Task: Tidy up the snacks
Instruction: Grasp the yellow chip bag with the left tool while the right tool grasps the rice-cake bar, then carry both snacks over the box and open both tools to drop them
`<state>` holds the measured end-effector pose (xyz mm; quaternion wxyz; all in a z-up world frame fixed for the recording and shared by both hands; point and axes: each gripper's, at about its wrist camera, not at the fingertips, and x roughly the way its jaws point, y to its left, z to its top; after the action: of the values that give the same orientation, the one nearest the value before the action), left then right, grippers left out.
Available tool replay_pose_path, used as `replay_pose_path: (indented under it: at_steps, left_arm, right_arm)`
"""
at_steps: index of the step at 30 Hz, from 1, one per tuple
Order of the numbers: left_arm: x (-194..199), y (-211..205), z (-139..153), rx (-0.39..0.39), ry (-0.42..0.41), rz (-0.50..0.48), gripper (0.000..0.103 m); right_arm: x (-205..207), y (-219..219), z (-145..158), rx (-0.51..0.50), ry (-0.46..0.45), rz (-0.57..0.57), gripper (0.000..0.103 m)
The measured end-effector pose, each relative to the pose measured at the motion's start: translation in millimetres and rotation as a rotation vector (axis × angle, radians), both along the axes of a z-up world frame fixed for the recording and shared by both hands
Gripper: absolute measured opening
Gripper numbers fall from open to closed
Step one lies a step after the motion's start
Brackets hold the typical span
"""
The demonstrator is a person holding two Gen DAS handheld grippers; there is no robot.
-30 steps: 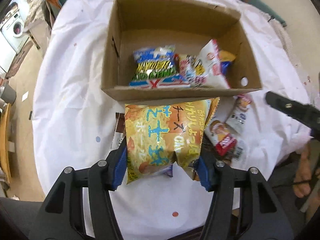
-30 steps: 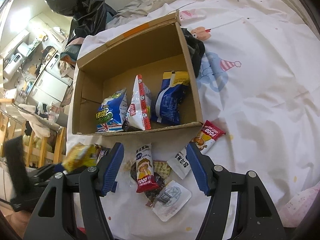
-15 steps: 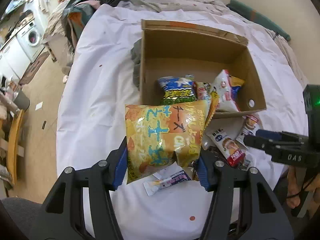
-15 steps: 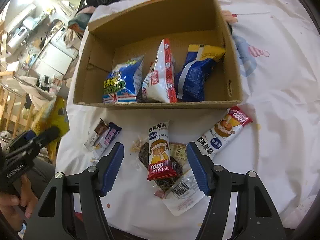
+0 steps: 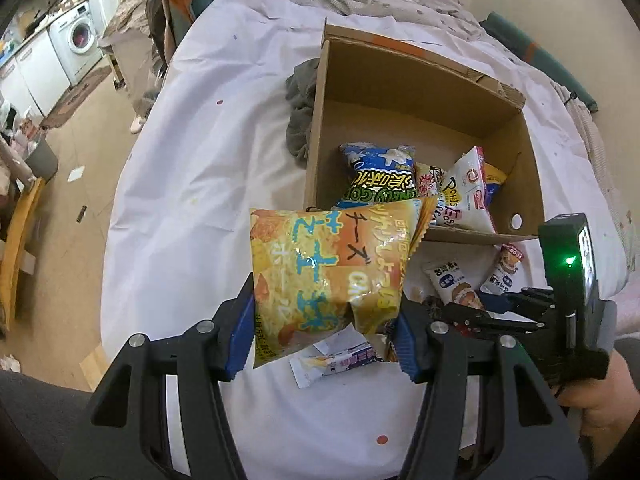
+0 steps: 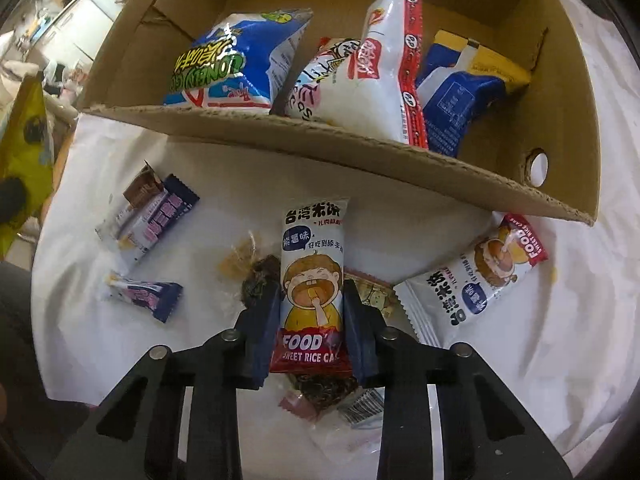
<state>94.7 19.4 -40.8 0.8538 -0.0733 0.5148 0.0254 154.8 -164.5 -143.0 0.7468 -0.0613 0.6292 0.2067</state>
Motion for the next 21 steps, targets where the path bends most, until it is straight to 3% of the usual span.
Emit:
replay_pose_path:
  at_steps: [3,7,14,17,19,21]
  left_arm:
    - [-2.2,1.5,1.7,0.026,-0.012,0.008,0.055]
    - [-0.6,7.0,11.4,0.072,-0.026,0.043,0.055]
    - [21.9,14.5,45.0,0.136,-0.067,0.187,0.055]
    - [36.6,7.6,50.9,0.17,-0.08,0.204,0.055]
    - [47.1,-0.1,50.1,0.187,-0.079,0.2,0.055]
    - [56.0,-4.9,46.6,0.182,-0.071,0.192,0.055]
  right_arm:
    - [-7.4,-4.0,15.6,0.047,-0.03,0.01,0.032]
    - [-28.1,-19.8,50.0,0.22,-0.031,0.025,0.032]
    - [-32.9,-53.2,116.8,0.458,-0.195,0.0,0.032]
    - [-23.3,-60.0,135.4,0.455,-0.27,-0.034,0.032]
    - [-14.5,-57.5,145.4,0.393,-0.322,-0.047,0.032]
    - [-2.5,-57.7,153.8,0.39,-0.333,-0.044,0.032]
